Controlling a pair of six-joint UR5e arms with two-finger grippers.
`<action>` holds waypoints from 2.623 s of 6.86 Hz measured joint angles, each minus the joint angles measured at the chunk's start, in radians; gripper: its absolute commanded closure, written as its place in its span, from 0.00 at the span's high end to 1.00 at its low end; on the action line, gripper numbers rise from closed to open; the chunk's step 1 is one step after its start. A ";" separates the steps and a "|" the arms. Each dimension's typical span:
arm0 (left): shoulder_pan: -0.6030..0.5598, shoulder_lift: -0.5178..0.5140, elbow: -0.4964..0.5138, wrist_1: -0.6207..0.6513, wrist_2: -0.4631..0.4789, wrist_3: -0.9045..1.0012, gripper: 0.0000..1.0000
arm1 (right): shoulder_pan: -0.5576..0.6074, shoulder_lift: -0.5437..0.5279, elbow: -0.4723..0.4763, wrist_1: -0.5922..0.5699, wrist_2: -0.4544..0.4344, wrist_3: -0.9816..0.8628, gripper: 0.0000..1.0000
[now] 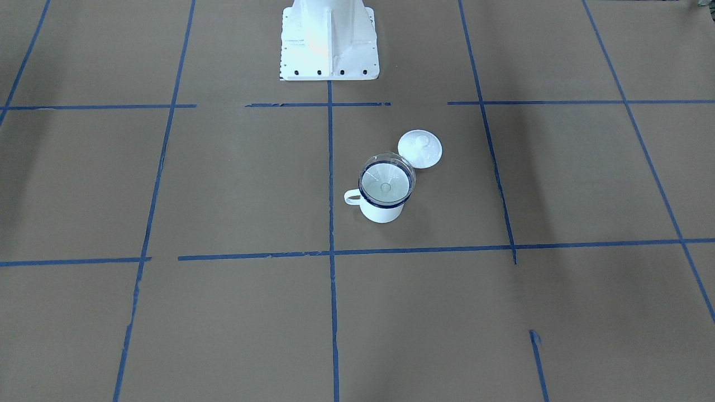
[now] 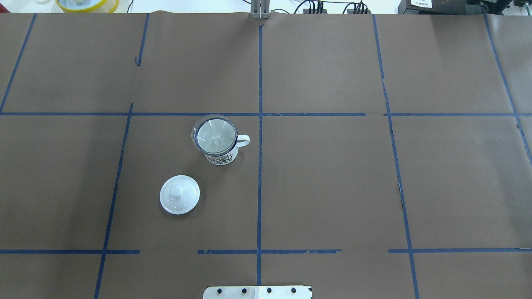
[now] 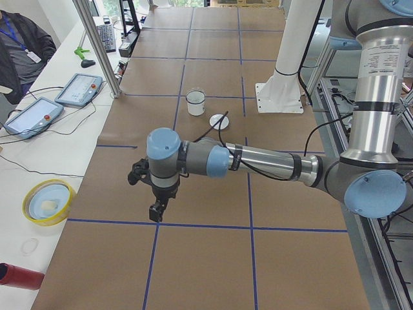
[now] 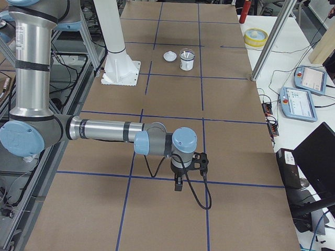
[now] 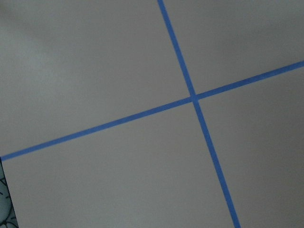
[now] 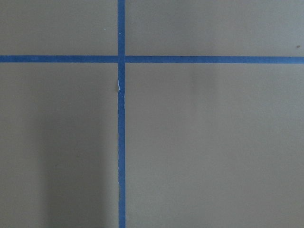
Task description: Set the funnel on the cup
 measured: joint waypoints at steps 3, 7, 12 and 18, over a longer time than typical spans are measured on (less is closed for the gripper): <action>-0.015 0.012 -0.004 0.009 -0.101 -0.122 1.00 | 0.000 0.000 0.000 0.000 0.000 0.000 1.00; -0.015 0.013 -0.024 0.007 -0.116 -0.230 1.00 | 0.000 0.000 0.000 0.000 0.000 0.000 1.00; -0.015 0.018 -0.040 0.003 -0.107 -0.232 1.00 | 0.000 0.000 0.000 0.000 0.000 0.000 1.00; -0.016 0.018 -0.049 0.003 -0.105 -0.232 1.00 | 0.000 0.000 0.000 0.000 0.000 0.000 1.00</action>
